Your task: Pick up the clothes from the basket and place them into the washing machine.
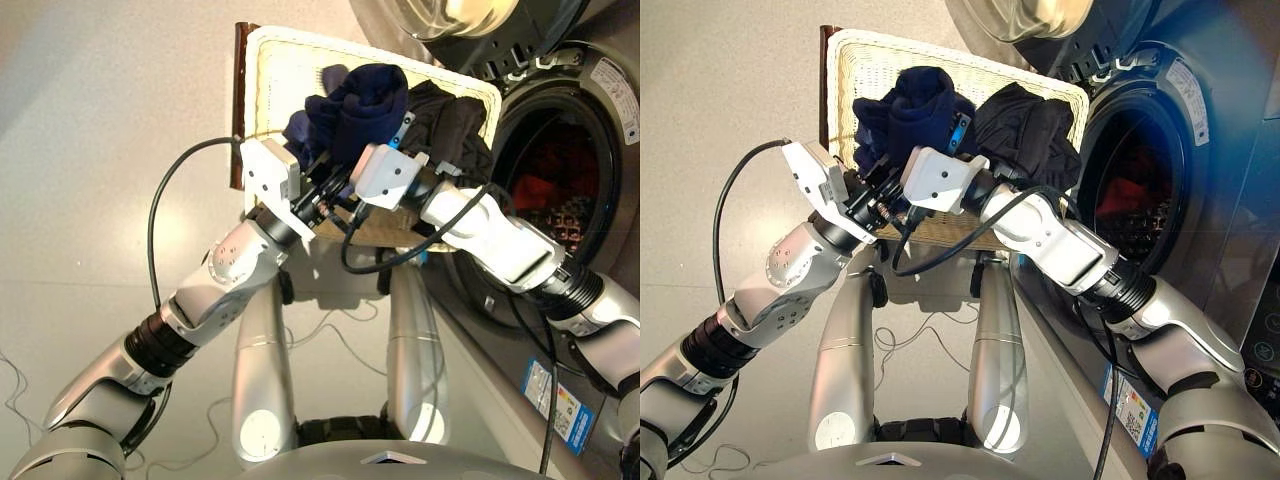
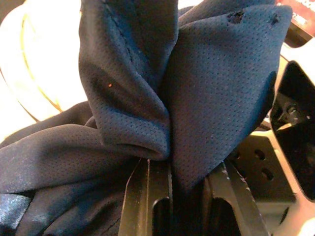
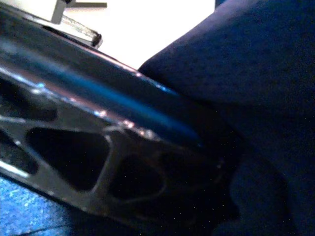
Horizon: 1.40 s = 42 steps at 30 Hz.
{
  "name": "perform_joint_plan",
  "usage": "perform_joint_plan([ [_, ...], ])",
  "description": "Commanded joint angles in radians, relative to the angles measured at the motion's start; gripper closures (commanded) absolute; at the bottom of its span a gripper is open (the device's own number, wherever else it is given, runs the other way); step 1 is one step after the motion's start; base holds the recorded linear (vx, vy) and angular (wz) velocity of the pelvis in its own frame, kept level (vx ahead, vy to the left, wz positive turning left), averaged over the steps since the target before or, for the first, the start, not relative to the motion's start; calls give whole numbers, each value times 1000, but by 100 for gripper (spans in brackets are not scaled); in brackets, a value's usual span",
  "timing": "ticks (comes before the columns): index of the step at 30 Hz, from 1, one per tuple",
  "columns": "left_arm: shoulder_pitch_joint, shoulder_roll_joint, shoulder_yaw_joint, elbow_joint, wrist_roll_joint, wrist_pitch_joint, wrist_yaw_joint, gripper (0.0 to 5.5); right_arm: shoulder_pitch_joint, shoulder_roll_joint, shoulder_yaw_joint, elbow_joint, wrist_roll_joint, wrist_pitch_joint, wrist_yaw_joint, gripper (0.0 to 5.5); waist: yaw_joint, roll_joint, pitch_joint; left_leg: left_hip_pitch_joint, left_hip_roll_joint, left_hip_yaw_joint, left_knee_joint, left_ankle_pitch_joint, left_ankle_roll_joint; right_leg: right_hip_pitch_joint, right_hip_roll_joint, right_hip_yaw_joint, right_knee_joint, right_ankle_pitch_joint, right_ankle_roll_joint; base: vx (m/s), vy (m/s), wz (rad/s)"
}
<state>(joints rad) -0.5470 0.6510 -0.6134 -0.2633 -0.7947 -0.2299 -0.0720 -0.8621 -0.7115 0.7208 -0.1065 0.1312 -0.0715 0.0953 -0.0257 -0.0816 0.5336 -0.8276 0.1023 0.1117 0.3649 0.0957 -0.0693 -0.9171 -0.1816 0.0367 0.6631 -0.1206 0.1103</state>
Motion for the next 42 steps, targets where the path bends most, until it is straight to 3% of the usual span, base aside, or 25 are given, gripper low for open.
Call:
perform_joint_plan([
  [1,-6,-41,-56,-109,10,3,-86,550,-150,59,-1,-67,-34,-61,-4,0,-23,49,-14,11,21,-16,148,-148,-20,60,37,0,-175,109,19,0,0,0],
  [3,-5,-51,-51,-109,20,8,-83,550,-127,72,-32,-61,-50,-61,-17,0,-24,51,-14,7,20,-18,151,-148,-20,57,36,-1,-171,107,17,0,0,0],
  [4,-6,-53,-48,-109,22,8,-82,550,-123,74,-36,-61,-55,-62,-17,401,-24,51,-14,7,20,-18,151,-147,-20,56,36,-1,-170,107,16,0,0,0],
  [5,-5,-58,-45,-109,25,8,-80,550,-108,76,-45,-64,-57,-64,-19,550,-25,51,-14,5,20,-19,152,-147,-20,55,37,-1,-170,106,16,0,0,0],
  [12,5,-91,-25,-102,57,0,-61,550,18,71,-142,-95,-135,-98,-69,550,-27,53,-14,1,19,-22,158,-151,-17,53,34,-2,-165,102,16,0,0,0],
  [13,4,-101,-16,-105,64,-9,-53,515,46,76,-159,-86,-150,-108,-91,550,-28,53,-14,-1,18,-22,159,-152,-17,51,33,-1,-164,102,17,0,0,0],
  [14,8,-109,-7,-108,72,-18,-44,99,72,78,-174,-77,-160,-111,-102,550,-27,54,-14,-2,18,-21,160,-152,-16,51,32,-1,-164,101,18,0,0,0],
  [15,15,-123,3,-111,72,-22,-37,0,111,87,-192,-65,-161,-117,-114,550,-28,55,-14,-3,18,-22,160,-152,-16,50,32,0,-164,101,19,0,0,0],
  [19,39,-184,42,-126,70,-50,4,0,264,93,-279,-5,-341,-112,-250,550,-30,62,-14,-8,13,-25,157,-152,-15,50,29,-5,-165,97,22,0,0,0],
  [25,1,-201,4,-120,51,-78,32,0,361,180,-398,228,-424,-89,-530,550,-25,79,-14,-11,3,-35,156,-151,-10,56,21,-12,-166,98,28,0,0,0],
  [34,-31,-216,-19,-116,24,-101,38,0,344,202,-606,556,-377,-44,-870,550,-10,97,-14,-6,-8,-46,156,-159,-8,64,14,-16,-166,91,33,0,0,0],
  [42,-56,-243,-35,-99,20,-114,71,0,338,260,-672,717,-255,-64,-997,550,-5,107,-14,-10,-16,-50,149,-150,-5,65,10,-19,-171,96,34,0,0,0],
])
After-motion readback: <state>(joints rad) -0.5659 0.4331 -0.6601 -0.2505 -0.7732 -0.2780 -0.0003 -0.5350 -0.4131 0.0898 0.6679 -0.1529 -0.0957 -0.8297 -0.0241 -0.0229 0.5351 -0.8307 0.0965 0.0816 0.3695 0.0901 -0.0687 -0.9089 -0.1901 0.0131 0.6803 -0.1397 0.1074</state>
